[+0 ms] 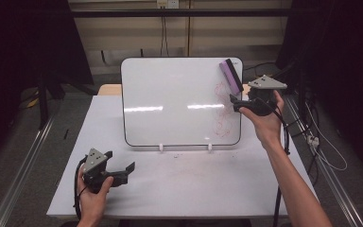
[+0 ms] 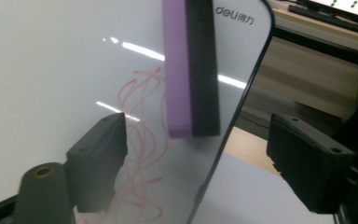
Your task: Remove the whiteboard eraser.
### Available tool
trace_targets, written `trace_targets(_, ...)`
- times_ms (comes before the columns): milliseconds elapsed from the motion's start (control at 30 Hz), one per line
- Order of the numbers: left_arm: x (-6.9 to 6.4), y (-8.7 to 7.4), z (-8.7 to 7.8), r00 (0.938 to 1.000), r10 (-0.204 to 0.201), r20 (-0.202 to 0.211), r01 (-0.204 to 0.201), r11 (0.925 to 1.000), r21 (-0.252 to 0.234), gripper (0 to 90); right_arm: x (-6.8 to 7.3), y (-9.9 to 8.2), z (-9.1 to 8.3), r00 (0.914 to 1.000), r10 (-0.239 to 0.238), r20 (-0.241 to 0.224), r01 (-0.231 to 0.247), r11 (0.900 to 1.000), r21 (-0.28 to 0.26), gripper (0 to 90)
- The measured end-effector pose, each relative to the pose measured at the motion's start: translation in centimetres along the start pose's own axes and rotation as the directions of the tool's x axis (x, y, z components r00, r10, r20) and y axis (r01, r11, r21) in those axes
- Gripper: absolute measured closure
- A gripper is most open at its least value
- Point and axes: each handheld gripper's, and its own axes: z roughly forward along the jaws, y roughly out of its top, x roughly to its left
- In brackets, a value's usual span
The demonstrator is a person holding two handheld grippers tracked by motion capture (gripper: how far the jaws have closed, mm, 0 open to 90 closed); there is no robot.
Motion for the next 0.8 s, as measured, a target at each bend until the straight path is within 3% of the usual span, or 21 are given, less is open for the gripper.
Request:
trace_targets(167, 0.0, 0.0, 0.3, 0.9999, -0.015, 0.004, 0.015, 0.9999, 0.007, 5.4, -0.1, 0.6, 0.8, 0.9997, -0.023, 0.003, 0.023, 0.9997, 0.004, 34.6)
trace_targets(400, 0.0, 0.0, 0.2, 0.9999, -0.012, 0.007, 0.012, 0.9999, 0.012, 5.5, 0.4, 1.3, 1.3, 0.9992, -0.04, 0.0, 0.04, 0.9992, 0.002, 43.8)
trace_targets(600, 0.0, 0.0, 0.3, 0.9999, -0.006, 0.012, 0.006, 0.9999, 0.015, 5.5, 0.6, 1.6, 2.0, 0.9989, -0.043, 0.018, 0.042, 0.9985, 0.034, 57.2)
trace_targets(800, -0.1, 0.1, 0.3, 0.9999, -0.012, 0.004, 0.012, 0.9999, 0.008, 5.5, 0.8, 1.5, 2.3, 0.998, -0.049, 0.04, 0.047, 0.997, 0.062, 63.3)
